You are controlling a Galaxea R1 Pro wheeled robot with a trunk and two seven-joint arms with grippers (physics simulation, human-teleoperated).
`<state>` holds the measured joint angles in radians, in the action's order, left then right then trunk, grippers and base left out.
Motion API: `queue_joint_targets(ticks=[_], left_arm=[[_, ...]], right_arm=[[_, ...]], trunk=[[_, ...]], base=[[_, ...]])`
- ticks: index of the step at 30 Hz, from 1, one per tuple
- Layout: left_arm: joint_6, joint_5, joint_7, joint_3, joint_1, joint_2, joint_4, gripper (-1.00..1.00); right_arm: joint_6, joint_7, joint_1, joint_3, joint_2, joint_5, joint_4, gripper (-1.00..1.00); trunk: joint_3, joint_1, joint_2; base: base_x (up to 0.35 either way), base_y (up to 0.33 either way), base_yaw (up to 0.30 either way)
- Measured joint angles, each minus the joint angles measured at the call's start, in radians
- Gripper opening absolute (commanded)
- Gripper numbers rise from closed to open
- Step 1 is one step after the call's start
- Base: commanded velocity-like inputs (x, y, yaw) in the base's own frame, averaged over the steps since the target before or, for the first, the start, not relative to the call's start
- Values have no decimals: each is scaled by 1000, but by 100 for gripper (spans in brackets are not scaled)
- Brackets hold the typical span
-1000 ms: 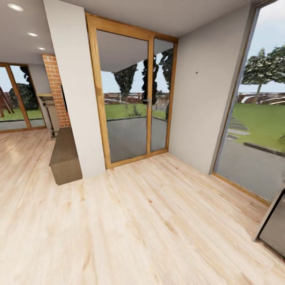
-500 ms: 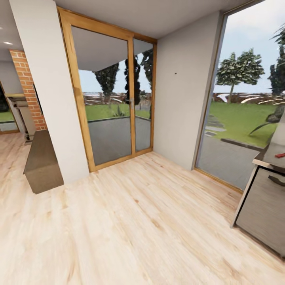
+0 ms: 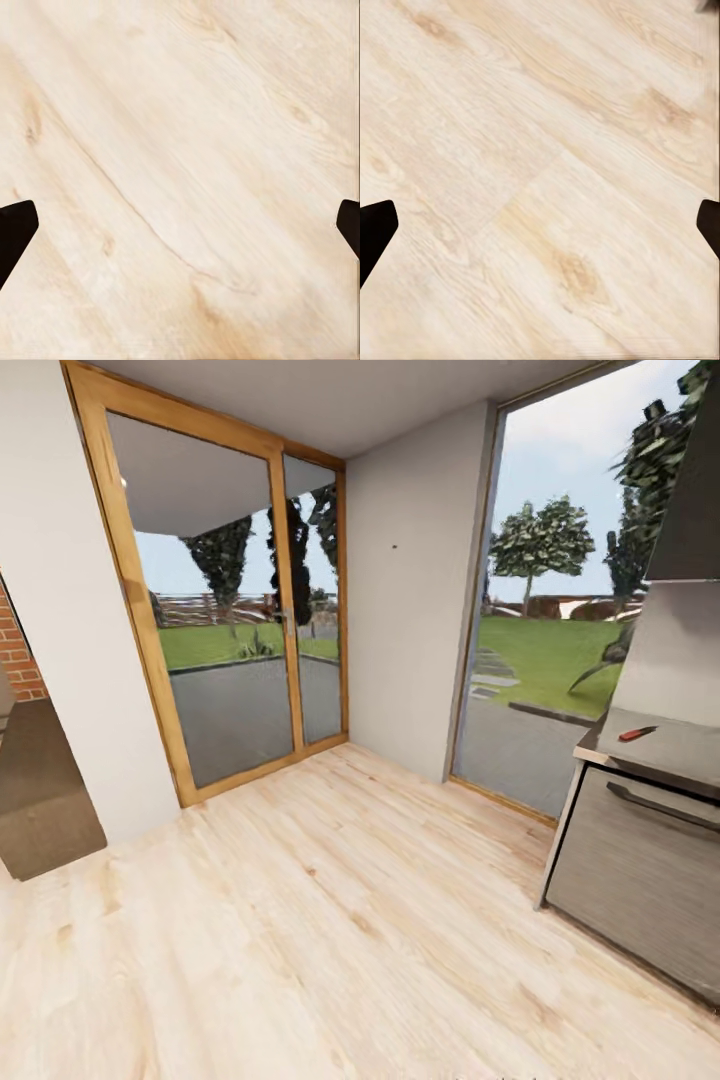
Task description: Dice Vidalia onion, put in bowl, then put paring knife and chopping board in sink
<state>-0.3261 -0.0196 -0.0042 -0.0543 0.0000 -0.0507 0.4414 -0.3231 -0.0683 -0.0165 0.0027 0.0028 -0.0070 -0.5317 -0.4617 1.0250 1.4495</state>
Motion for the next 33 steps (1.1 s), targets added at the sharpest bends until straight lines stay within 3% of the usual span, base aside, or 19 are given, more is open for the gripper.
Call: queue_joint_targets(ticks=[23,33], left_arm=[[0,1,0,0,0,0,-1,100],[0,1,0,0,0,0,-1,100]], right_arm=[[1,0,0,0,0,0,0,100],[0,-1,0,0,0,0,0,100]], trunk=[[0,0,0],[0,0,0]], base=[[0,-1,-279],[0,-117,-279]])
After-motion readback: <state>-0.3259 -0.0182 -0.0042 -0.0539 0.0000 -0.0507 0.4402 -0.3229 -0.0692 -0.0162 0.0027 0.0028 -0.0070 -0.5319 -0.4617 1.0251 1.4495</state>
